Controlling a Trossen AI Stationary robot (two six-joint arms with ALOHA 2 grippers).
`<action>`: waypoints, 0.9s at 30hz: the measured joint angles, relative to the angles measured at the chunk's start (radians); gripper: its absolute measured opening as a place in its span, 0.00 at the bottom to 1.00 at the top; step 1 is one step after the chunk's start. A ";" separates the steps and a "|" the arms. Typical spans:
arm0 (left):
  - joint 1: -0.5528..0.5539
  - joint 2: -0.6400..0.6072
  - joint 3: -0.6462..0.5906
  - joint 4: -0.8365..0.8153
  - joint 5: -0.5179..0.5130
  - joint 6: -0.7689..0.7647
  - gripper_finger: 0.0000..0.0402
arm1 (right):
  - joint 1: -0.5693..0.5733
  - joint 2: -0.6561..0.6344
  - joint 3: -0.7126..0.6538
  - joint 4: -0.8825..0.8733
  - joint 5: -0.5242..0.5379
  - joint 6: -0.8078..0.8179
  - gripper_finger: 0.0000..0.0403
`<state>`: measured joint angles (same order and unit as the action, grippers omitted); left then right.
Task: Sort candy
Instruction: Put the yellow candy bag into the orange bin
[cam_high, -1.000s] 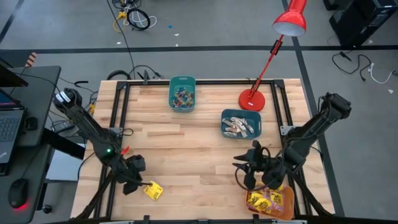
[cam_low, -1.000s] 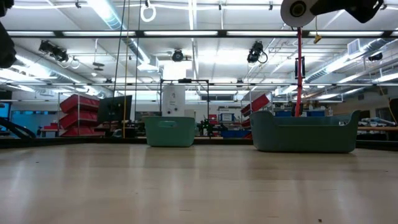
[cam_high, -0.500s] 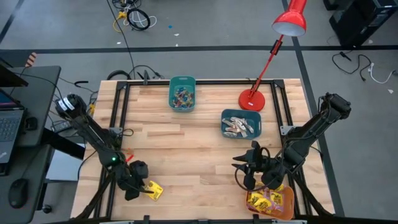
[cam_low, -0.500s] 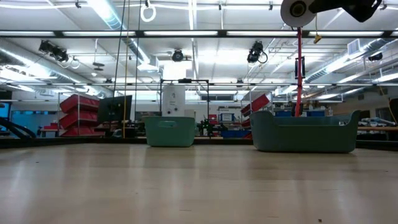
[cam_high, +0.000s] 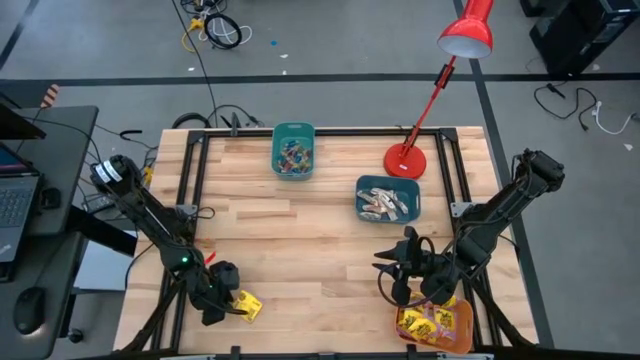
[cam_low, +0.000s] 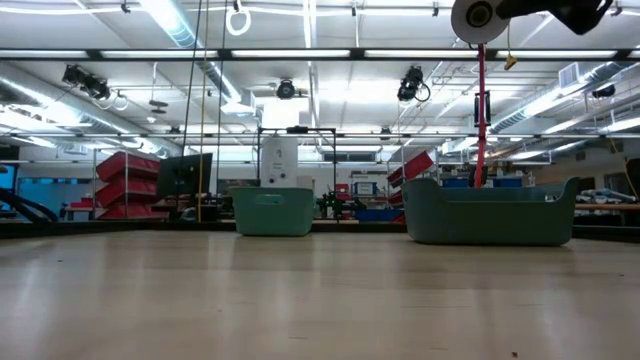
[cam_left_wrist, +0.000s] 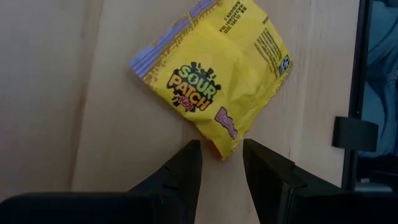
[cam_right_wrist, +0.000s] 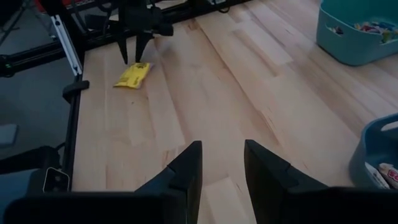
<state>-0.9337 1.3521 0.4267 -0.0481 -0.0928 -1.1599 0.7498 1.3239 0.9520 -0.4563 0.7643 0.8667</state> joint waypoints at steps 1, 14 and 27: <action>0.000 0.000 0.000 -0.004 -0.001 0.000 0.31 | 0.000 0.000 0.000 0.002 0.000 -0.004 0.26; 0.001 0.002 0.000 -0.064 -0.031 0.077 0.02 | 0.000 0.000 0.000 0.015 0.033 -0.033 0.26; 0.005 0.005 0.052 -0.060 -0.287 0.368 0.00 | -0.006 0.000 0.000 0.075 0.093 -0.172 0.26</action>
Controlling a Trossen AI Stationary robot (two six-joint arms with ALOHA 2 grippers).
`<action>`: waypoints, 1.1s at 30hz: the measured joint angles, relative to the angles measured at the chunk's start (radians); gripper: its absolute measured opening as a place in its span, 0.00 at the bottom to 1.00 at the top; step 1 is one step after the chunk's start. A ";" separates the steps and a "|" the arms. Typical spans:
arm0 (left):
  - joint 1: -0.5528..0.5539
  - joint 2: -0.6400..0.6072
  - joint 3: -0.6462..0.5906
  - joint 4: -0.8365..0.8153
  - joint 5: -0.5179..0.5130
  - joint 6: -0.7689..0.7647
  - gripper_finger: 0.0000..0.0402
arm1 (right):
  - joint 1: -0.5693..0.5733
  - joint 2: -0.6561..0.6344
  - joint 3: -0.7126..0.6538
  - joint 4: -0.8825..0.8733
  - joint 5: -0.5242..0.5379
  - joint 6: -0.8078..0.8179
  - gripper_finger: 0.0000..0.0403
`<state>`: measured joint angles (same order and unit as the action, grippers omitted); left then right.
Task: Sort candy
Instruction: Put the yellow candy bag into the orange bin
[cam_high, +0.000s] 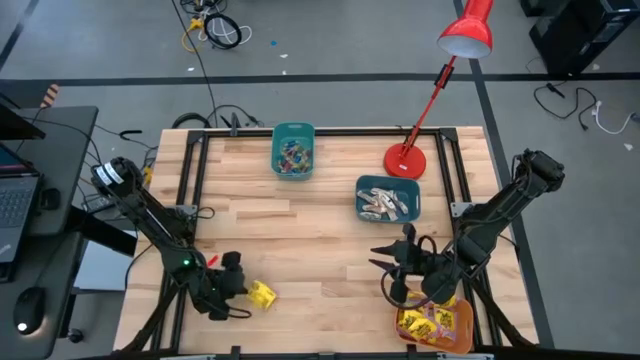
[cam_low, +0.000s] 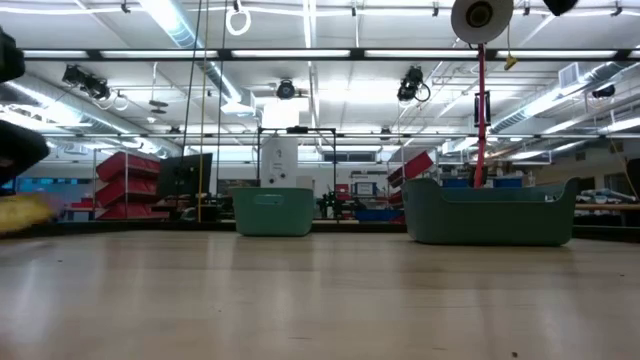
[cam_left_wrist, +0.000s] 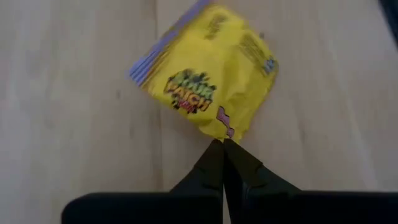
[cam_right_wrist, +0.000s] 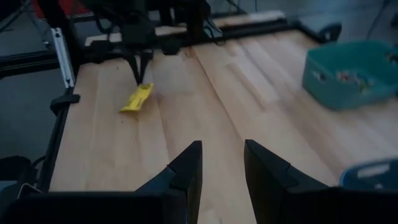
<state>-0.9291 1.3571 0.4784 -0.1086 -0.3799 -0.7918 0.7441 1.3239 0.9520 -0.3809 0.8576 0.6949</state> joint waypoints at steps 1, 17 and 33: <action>0.000 0.000 0.002 0.005 -0.020 0.014 0.00 | -0.003 0.000 0.000 0.023 0.001 -0.033 0.26; 0.009 -0.002 0.007 0.178 -0.468 0.406 0.00 | -0.218 0.253 0.001 0.487 -0.205 -0.450 0.26; 0.052 0.016 0.008 0.259 -0.198 0.454 0.08 | -0.348 0.392 0.012 0.696 -0.410 -0.512 0.26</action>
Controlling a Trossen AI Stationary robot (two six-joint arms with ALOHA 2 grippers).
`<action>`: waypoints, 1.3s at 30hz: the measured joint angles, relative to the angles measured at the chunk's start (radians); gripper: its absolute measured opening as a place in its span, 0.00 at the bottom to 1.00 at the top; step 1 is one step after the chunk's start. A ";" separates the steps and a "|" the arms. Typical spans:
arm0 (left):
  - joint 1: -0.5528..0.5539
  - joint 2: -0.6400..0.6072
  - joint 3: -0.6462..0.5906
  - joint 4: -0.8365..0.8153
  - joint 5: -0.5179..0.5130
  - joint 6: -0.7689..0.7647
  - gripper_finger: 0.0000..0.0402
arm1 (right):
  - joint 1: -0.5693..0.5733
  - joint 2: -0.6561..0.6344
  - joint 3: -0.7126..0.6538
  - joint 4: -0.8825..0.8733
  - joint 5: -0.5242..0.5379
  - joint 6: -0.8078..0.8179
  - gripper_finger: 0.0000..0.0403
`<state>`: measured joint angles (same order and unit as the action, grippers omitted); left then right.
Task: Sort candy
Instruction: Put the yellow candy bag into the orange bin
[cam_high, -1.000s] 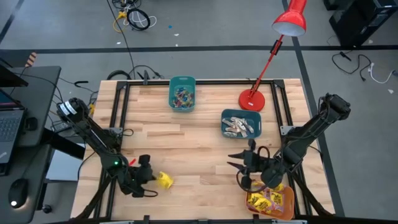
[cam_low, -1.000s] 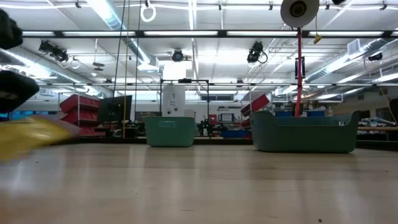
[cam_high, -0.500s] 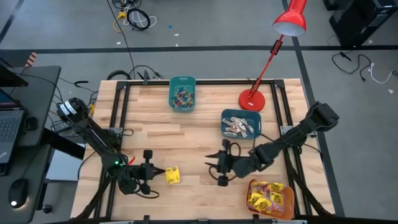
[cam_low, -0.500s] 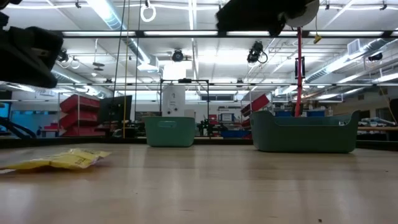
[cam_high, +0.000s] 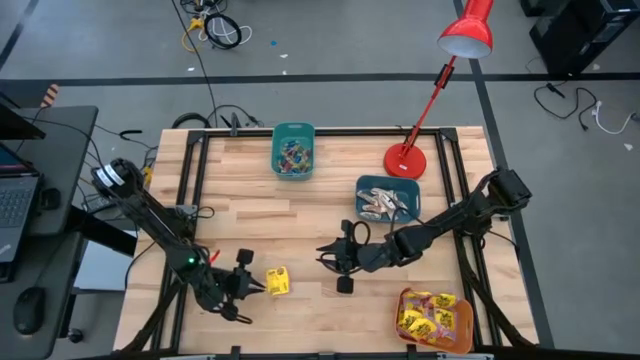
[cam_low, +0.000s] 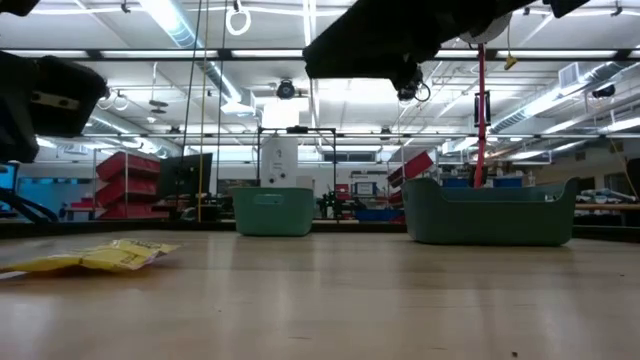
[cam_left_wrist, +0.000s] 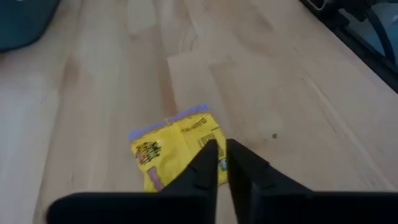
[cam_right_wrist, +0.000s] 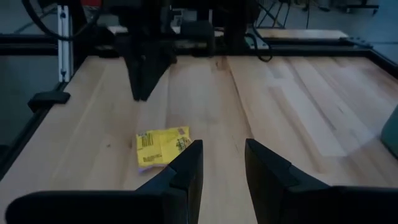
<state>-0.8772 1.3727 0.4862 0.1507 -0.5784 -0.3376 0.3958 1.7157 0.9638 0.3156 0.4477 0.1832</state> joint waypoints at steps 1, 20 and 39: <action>0.000 0.009 0.000 0.015 0.002 0.012 0.11 | 0.000 0.000 0.000 0.008 0.001 -0.004 0.26; 0.009 0.290 0.001 0.283 -0.034 -0.017 0.42 | 0.000 -0.002 0.000 0.004 0.005 -0.003 0.26; 0.026 0.343 0.004 0.231 -0.043 -0.121 0.06 | 0.001 -0.002 -0.001 0.005 0.007 -0.002 0.26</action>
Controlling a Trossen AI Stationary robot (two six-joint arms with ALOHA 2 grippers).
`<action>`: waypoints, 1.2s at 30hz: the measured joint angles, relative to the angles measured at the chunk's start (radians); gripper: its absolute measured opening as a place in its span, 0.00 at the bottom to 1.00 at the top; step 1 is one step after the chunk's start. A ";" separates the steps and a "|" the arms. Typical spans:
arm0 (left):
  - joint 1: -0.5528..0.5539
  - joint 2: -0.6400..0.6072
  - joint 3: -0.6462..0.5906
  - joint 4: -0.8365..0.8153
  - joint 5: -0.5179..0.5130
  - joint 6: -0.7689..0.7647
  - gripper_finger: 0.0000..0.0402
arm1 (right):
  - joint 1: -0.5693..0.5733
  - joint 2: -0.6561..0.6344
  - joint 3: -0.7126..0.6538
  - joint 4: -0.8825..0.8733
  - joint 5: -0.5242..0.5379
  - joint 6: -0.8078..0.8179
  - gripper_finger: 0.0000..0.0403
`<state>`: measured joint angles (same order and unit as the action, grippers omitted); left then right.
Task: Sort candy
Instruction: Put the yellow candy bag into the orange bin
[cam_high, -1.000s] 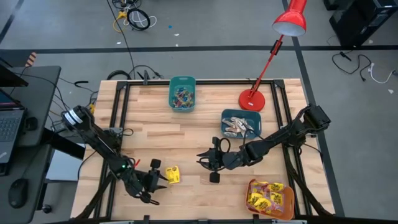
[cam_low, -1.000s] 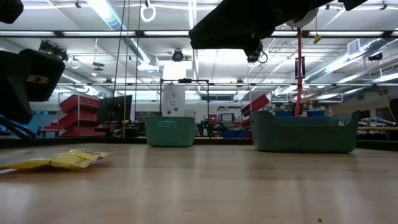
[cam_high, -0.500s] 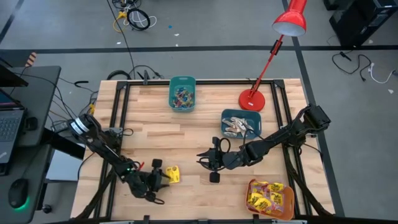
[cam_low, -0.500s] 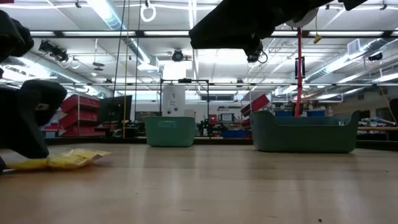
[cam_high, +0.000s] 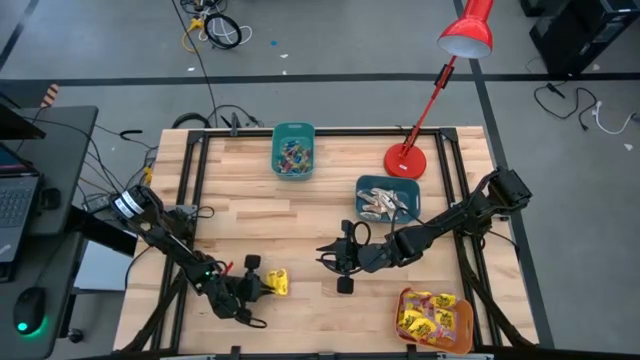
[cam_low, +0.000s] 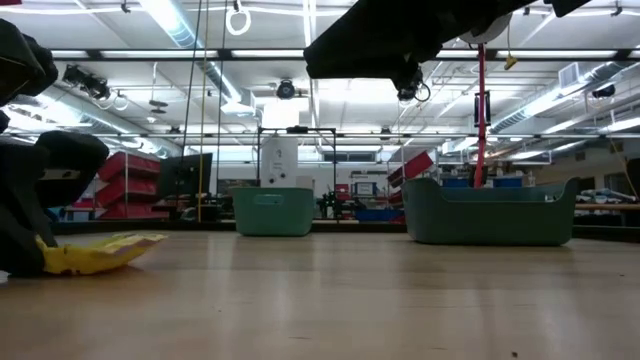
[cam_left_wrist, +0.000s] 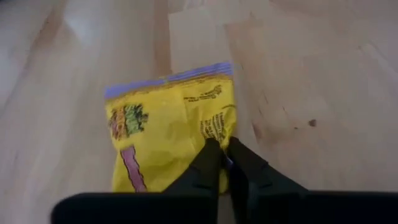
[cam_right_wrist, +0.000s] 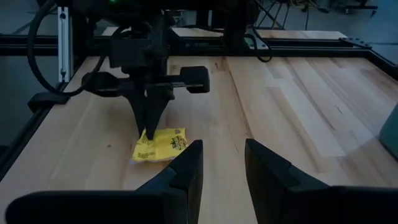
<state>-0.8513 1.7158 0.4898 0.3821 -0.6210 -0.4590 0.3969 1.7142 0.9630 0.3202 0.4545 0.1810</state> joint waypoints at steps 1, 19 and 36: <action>0.000 -0.006 -0.001 -0.001 -0.003 0.016 0.03 | 0.000 0.000 0.000 0.000 0.000 0.000 0.26; 0.089 -0.454 -0.006 0.017 0.044 0.191 0.00 | 0.029 0.000 0.103 0.008 -0.050 -0.342 0.31; 0.235 -0.465 -0.004 0.209 0.118 0.291 0.00 | 0.033 0.002 0.119 0.020 -0.110 -0.296 0.46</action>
<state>-0.6162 1.2507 0.4854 0.5910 -0.5025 -0.1684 0.4298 1.7157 1.0821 0.3405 0.3447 -0.1154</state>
